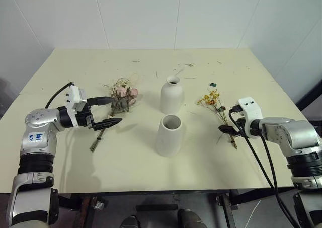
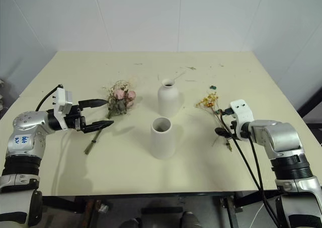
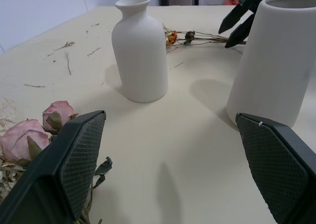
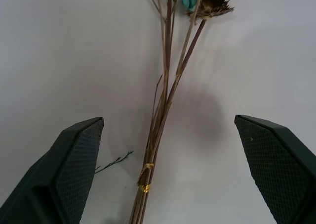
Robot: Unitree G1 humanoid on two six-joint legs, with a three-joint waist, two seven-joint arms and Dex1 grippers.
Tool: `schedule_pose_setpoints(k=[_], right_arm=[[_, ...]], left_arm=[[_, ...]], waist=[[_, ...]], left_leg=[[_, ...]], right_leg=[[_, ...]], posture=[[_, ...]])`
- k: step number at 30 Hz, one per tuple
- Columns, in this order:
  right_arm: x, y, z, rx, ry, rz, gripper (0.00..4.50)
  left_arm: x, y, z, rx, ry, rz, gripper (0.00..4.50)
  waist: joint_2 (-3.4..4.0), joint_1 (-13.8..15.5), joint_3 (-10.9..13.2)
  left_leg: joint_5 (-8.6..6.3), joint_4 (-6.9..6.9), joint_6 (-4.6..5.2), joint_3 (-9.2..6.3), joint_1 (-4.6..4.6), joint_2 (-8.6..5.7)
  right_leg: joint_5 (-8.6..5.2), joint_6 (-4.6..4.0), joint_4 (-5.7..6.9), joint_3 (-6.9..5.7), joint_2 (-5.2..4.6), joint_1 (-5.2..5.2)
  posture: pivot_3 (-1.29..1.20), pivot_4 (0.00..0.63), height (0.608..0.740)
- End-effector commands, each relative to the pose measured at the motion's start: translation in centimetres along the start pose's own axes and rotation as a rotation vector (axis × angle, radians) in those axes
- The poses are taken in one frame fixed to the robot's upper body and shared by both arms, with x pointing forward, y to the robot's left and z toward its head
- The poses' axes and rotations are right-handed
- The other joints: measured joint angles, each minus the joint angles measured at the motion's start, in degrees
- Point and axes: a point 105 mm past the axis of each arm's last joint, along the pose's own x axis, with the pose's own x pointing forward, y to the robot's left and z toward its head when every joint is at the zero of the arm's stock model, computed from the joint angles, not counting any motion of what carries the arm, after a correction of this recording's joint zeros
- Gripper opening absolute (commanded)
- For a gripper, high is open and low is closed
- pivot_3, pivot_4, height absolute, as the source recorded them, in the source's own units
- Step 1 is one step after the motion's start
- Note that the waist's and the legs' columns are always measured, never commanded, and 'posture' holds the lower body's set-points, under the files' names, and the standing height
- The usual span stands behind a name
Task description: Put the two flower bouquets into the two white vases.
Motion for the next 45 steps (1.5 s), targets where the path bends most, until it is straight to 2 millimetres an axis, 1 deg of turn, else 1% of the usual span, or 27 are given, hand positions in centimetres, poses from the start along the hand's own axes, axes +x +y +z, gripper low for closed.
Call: schedule_pose_setpoints(k=[1, 3, 4, 8, 11, 14, 18, 20, 22, 23, 24, 27, 28, 29, 30, 32, 36, 39, 41, 44, 45], right_arm=[[0.0, -0.5, 1.1, -0.010, -0.047, -0.029, 4.31], [0.1, -0.7, 1.0, -0.003, -0.045, -0.044, 3.90], [0.2, -0.8, 0.9, -0.003, -0.043, -0.049, 3.60], [0.3, -0.7, 0.7, -0.004, -0.040, -0.046, 2.16], [0.4, -0.7, 0.9, -0.006, -0.050, -0.047, 1.16], [0.3, -0.9, 1.2, -0.009, -0.069, -0.062, 0.08], [-0.6, -1.7, 3.5, -0.005, -0.192, -0.098, 0.03], [-1.7, -2.3, 5.8, -0.015, -0.317, -0.127, 0.03], [-2.6, -2.5, 7.6, -0.020, -0.418, -0.136, 0.03], [-3.1, -2.4, 8.7, -0.027, -0.476, -0.131, 0.03], [-3.9, -2.2, 10.4, -0.038, -0.573, -0.128, 0.03], [-5.7, -1.5, 13.9, -0.031, -0.778, -0.120, 0.03], [-6.0, -1.3, 14.7, -0.024, -0.822, -0.113, 0.03], [-6.7, -0.4, 16.0, -0.036, -0.906, -0.083, 0.03], [-7.1, 0.2, 16.8, -0.047, -0.960, -0.063, 0.03], [-7.2, 1.1, 17.5, -0.066, -1.019, -0.048, 0.03], [-6.5, 2.8, 18.1, -0.101, -1.070, 0.003, 0.03], [-6.1, 4.2, 19.2, -0.111, -1.127, 0.037, 0.03], [-5.5, 5.0, 20.1, -0.104, -1.153, 0.041, 0.03], [-4.3, 5.8, 21.1, -0.119, -1.162, -0.007, 0.03], [-4.2, 6.2, 21.5, -0.127, -1.185, -0.011, 0.03]], left_arm=[[-0.4, 0.3, 1.1, 0.036, -0.022, 0.020, 4.50], [-0.4, 0.2, 1.2, 0.037, -0.025, 0.018, 4.50], [-0.4, 0.2, 1.2, 0.039, -0.027, 0.017, 4.50], [-0.4, 0.3, 1.5, 0.048, -0.029, 0.018, 4.50], [-0.3, 0.4, 1.6, 0.054, -0.027, 0.019, 4.50], [-0.2, 0.4, 1.7, 0.055, -0.027, 0.016, 4.50], [0.1, 0.3, 1.7, 0.054, -0.031, 0.006, 4.50], [0.4, 0.2, 1.8, 0.053, -0.034, -0.005, 4.50], [0.6, 0.2, 1.8, 0.054, -0.036, -0.012, 4.50], [0.7, 0.2, 1.8, 0.054, -0.037, -0.016, 4.50], [1.0, 0.2, 1.9, 0.055, -0.041, -0.023, 4.50], [1.5, 0.3, 2.1, 0.060, -0.048, -0.038, 4.50], [1.6, 0.3, 2.2, 0.062, -0.050, -0.041, 4.50], [1.8, 0.3, 2.3, 0.064, -0.054, -0.046, 4.50], [1.9, 0.4, 2.4, 0.065, -0.057, -0.049, 4.50], [2.1, 0.3, 2.4, 0.065, -0.060, -0.055, 4.50], [2.2, 0.4, 2.4, 0.064, -0.060, -0.056, 4.50], [2.3, 0.4, 2.5, 0.064, -0.063, -0.059, 4.50], [2.3, 0.4, 2.5, 0.065, -0.064, -0.058, 4.50], [2.2, 0.3, 2.5, 0.066, -0.065, -0.055, 4.50], [2.1, 0.3, 2.5, 0.067, -0.065, -0.053, 4.50]], waist=[[0.00, -0.1, 0.0], [0.00, -0.2, 0.0], [0.00, -0.3, 0.0], [0.00, -0.3, 0.0], [0.00, -0.3, 0.0], [0.00, -0.4, 0.0], [0.00, -0.4, 0.0], [0.01, -0.4, 0.0], [0.01, -0.5, 0.0], [0.01, -0.5, 0.0], [0.01, -0.5, 0.0], [0.01, -0.5, 0.0], [0.01, -0.6, 0.0], [0.01, -0.6, 0.0], [0.01, -0.6, 0.0], [0.02, -0.6, 0.0], [0.02, -0.6, 0.0], [0.04, -0.8, 0.0], [0.04, -0.9, 0.0], [0.05, -1.4, 0.0], [0.05, -1.6, 0.0]], left_leg=[[0.00, 0.00, 0.00, 0.00, 0.00, 0.00], [0.00, 0.00, 0.00, 0.00, 0.00, 0.00], [0.00, 0.00, 0.00, 0.00, 0.00, 0.00], [0.00, 0.00, 0.00, 0.00, 0.00, 0.00], [0.00, 0.00, 0.00, 0.00, 0.01, 0.00], [0.00, 0.00, 0.00, 0.00, 0.01, 0.00], [0.00, 0.00, 0.00, 0.00, 0.01, 0.00], [0.00, 0.00, 0.00, 0.00, 0.01, 0.00], [0.00, 0.00, 0.00, 0.00, 0.01, 0.00], [0.00, 0.00, 0.00, 0.00, 0.01, 0.00], [0.00, 0.00, 0.00, 0.00, 0.01, 0.00], [0.00, -0.02, 0.00, 0.00, 0.02, 0.00], [0.00, -0.02, 0.00, 0.00, 0.02, 0.00], [0.00, -0.02, 0.00, 0.00, 0.02, 0.00], [0.00, -0.03, 0.00, 0.00, 0.02, 0.00], [0.00, -0.07, 0.00, 0.00, 0.02, 0.00], [0.00, -0.12, -0.01, 0.00, 0.00, 0.00], [0.00, -0.12, -0.01, 0.00, 0.00, 0.00], [0.01, -0.12, -0.01, 0.00, 0.00, 0.00], [0.02, -0.12, -0.03, 0.00, 0.02, 0.00], [0.03, -0.12, -0.03, 0.00, 0.02, 0.01]], right_leg=[[0.00, 0.00, 0.00, 0.00, 0.00, 0.00], [0.00, 0.00, 0.01, 0.00, 0.00, 0.00], [0.00, 0.00, 0.02, 0.00, 0.00, 0.00], [0.00, 0.00, 0.02, 0.00, 0.00, 0.00], [0.00, 0.00, 0.03, 0.00, 0.00, 0.00], [0.00, 0.00, 0.04, 0.00, 0.00, 0.00], [0.00, 0.00, 0.03, 0.00, 0.00, 0.00], [0.00, 0.01, 0.03, 0.00, 0.00, 0.00], [0.01, 0.01, 0.04, 0.00, 0.00, -0.01], [0.01, 0.01, 0.06, 0.00, 0.00, -0.01], [0.01, 0.01, 0.06, 0.00, 0.00, -0.01], [0.01, 0.01, 0.05, 0.00, 0.01, -0.01], [0.01, 0.02, 0.05, 0.00, 0.01, -0.01], [0.01, 0.02, 0.05, 0.00, 0.01, -0.01], [0.01, 0.02, 0.06, 0.00, 0.01, -0.01], [0.01, 0.02, 0.05, 0.00, 0.01, -0.02], [0.01, 0.02, 0.18, 0.00, 0.00, -0.02], [0.01, 0.02, 0.23, 0.00, 0.01, -0.04], [0.01, 0.02, 0.27, 0.00, 0.01, -0.06], [0.01, 0.02, 0.28, 0.00, 0.01, -0.09], [0.01, 0.02, 0.31, 0.00, 0.01, -0.09]], posture=[[0.00, 0.150, 0.740], [0.00, 0.150, 0.740], [0.00, 0.150, 0.740], [0.00, 0.150, 0.740], [0.00, 0.150, 0.740], [0.00, 0.150, 0.740], [0.00, 0.150, 0.740], [0.00, 0.150, 0.740], [0.00, 0.150, 0.740], [0.00, 0.150, 0.740], [0.00, 0.150, 0.740], [0.00, 0.150, 0.740], [0.00, 0.150, 0.740], [0.00, 0.150, 0.740], [0.00, 0.150, 0.740], [0.00, 0.150, 0.740], [0.00, 0.150, 0.740], [0.00, 0.150, 0.740], [0.00, 0.150, 0.740], [0.00, 0.150, 0.740], [0.00, 0.150, 0.740]])
